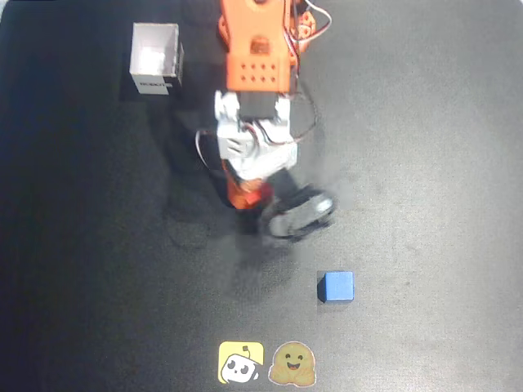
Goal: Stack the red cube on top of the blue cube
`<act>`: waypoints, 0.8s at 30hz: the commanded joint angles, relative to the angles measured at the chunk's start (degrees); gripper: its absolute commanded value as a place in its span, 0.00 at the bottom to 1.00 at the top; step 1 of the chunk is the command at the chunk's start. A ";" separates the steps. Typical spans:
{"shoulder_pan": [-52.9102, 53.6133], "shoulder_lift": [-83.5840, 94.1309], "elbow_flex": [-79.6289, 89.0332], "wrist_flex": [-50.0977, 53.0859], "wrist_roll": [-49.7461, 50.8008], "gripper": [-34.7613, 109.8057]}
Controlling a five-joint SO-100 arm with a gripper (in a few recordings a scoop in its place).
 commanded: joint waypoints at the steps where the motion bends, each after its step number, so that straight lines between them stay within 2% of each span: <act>1: 0.09 4.04 -4.04 1.85 10.90 0.24; 7: -0.97 1.76 -13.62 9.32 19.78 0.24; 16: -5.89 -5.45 -26.28 15.64 27.86 0.24; 24: -12.30 -11.16 -33.22 17.23 36.30 0.24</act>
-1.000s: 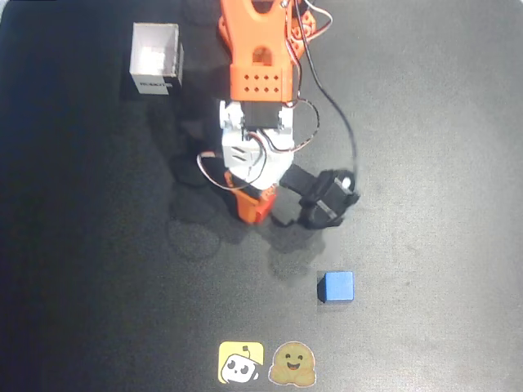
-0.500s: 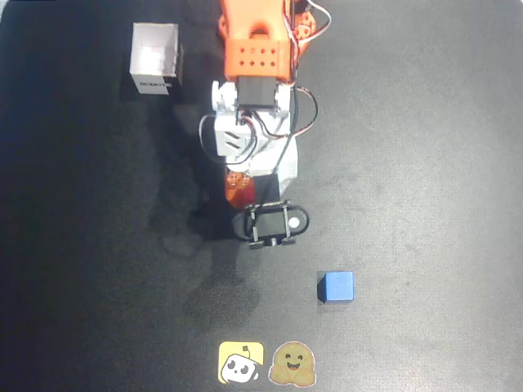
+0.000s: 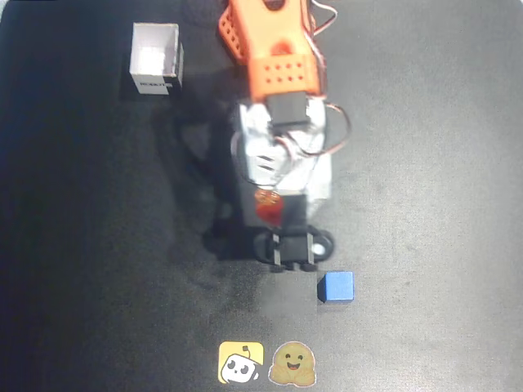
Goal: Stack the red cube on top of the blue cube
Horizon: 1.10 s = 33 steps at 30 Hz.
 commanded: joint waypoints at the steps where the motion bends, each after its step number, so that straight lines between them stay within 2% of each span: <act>1: -2.81 -1.67 -4.57 -0.44 3.25 0.24; 6: -6.50 -8.96 -12.22 -0.44 5.71 0.24; 16: -11.69 -12.66 -13.10 -3.25 9.40 0.24; 33: -9.93 -19.34 -22.76 -2.81 9.84 0.24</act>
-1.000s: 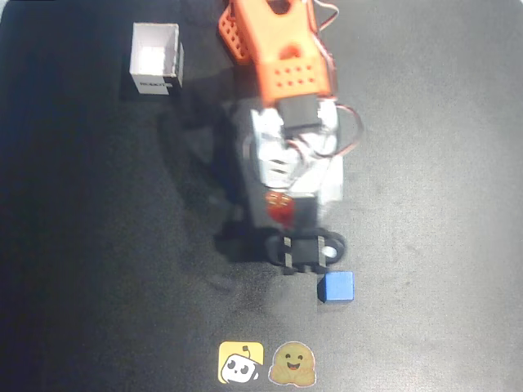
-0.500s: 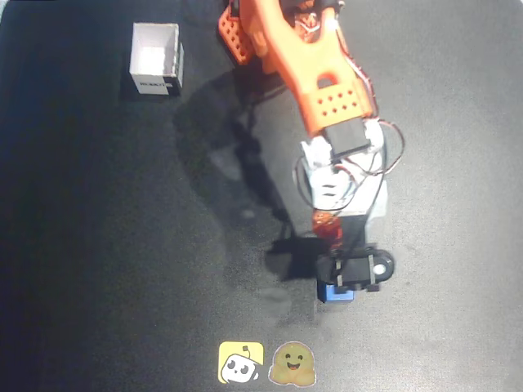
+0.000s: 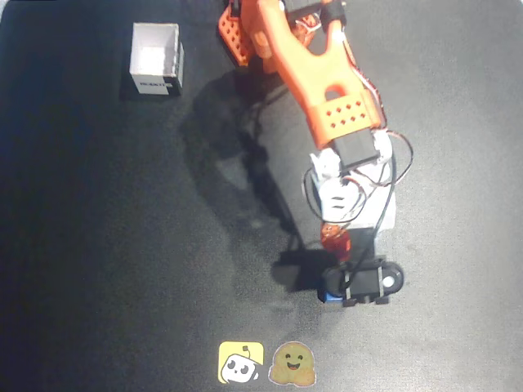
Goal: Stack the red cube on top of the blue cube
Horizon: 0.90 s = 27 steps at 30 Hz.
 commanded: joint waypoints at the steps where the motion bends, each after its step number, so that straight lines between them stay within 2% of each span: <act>1: 1.05 -0.53 -4.92 0.35 0.26 0.24; 27: 3.25 -9.93 -14.06 -1.23 0.26 0.24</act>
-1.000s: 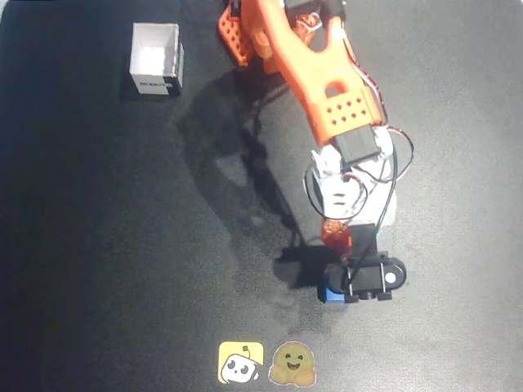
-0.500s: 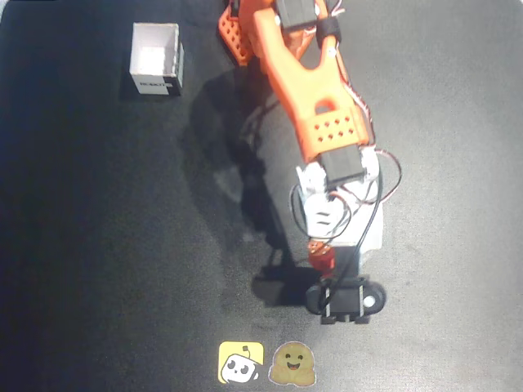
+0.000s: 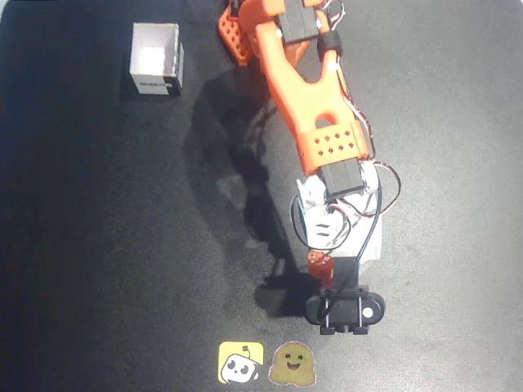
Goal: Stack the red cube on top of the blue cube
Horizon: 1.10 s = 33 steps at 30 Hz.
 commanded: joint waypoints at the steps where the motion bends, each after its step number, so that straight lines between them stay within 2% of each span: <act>1: -0.35 0.09 -2.64 -1.05 0.35 0.24; 33: -1.41 -3.34 -4.48 -3.52 0.88 0.24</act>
